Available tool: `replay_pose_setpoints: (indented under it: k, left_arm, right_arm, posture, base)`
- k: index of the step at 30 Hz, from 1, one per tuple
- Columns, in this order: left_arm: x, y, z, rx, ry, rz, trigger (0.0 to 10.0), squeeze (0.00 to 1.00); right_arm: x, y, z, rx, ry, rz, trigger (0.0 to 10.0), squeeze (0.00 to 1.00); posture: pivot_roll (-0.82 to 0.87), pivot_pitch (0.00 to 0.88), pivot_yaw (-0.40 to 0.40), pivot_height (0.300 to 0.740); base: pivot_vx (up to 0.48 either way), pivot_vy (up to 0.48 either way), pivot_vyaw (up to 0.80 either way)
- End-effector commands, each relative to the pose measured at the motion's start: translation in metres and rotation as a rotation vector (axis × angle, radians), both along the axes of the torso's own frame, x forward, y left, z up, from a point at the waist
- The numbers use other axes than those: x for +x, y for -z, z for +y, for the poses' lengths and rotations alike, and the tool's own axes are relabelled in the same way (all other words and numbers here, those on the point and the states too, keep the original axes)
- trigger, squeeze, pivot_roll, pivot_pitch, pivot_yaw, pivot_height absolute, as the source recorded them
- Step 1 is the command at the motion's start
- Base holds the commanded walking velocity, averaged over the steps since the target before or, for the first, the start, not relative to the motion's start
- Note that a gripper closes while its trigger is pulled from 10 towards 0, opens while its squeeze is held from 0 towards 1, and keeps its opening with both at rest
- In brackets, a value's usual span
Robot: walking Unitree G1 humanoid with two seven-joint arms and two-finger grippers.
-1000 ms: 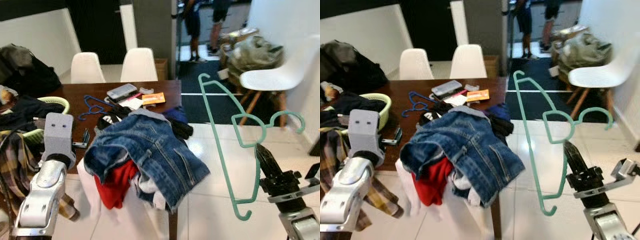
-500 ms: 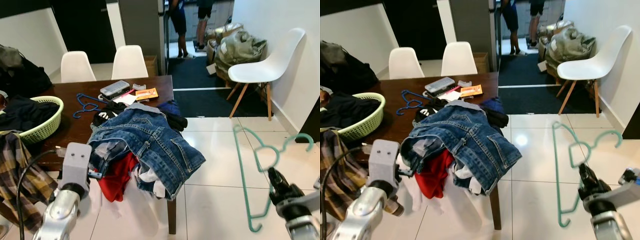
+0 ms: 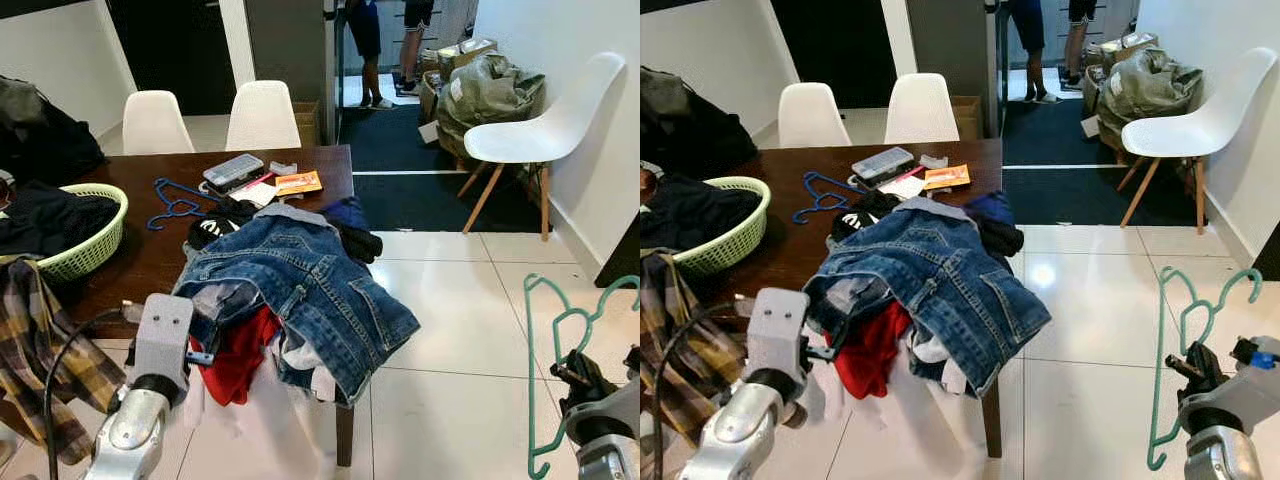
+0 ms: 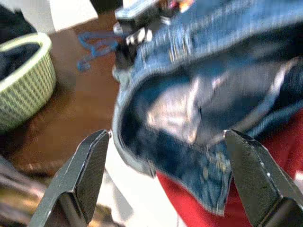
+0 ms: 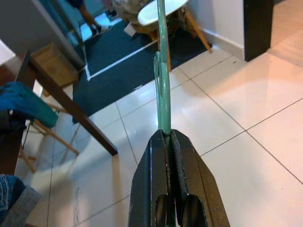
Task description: Hang hanger
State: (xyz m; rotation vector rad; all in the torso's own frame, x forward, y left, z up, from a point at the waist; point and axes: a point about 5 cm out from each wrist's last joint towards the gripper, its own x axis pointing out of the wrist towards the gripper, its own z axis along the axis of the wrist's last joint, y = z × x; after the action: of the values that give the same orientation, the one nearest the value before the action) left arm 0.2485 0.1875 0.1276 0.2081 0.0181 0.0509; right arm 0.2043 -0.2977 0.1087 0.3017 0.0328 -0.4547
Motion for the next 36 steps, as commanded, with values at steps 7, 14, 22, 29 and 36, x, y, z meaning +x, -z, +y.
replay_pose_setpoints:
  k: [7, 14, 22, 29, 36]
  left_arm:
    - [0.015, -0.063, 0.005, 0.054, -0.005, -0.21, 10.0, 0.0]
    - [0.02, -0.083, 0.005, 0.066, -0.006, -0.279, 10.0, 0.0]
    - [0.021, -0.076, 0.015, 0.073, -0.041, -0.251, 10.0, 0.0]
    - [0.024, -0.079, 0.02, 0.07, -0.056, -0.253, 10.0, 0.0]
    - [0.026, -0.079, 0.016, 0.052, -0.04, -0.254, 10.0, 0.0]
  right_arm:
    - [0.017, -0.057, -0.002, 0.296, -0.022, -0.462, 10.0, 0.0]
    - [0.032, -0.084, 0.017, 0.183, -0.171, -0.487, 10.0, 0.0]
    - [0.038, -0.076, 0.036, 0.102, -0.249, -0.406, 10.0, 0.0]
    - [0.041, -0.09, 0.038, 0.157, -0.301, -0.476, 10.0, 0.0]
    - [0.039, -0.114, 0.053, 0.308, -0.439, -0.647, 10.0, 0.0]
  posture:
    - [-0.12, 0.0, 0.04, 0.74]
    - [-0.12, 0.0, 0.036, 0.74]
    - [-0.12, 0.0, 0.03, 0.74]
    - [-0.12, 0.0, 0.027, 0.74]
    - [-0.12, 0.0, 0.027, 0.74]
  base:
    - [0.0, 0.417, 0.0]
    - [0.0, 0.425, 0.0]
    - [0.0, 0.426, 0.0]
    - [0.0, 0.426, 0.0]
    - [0.0, 0.403, 0.0]
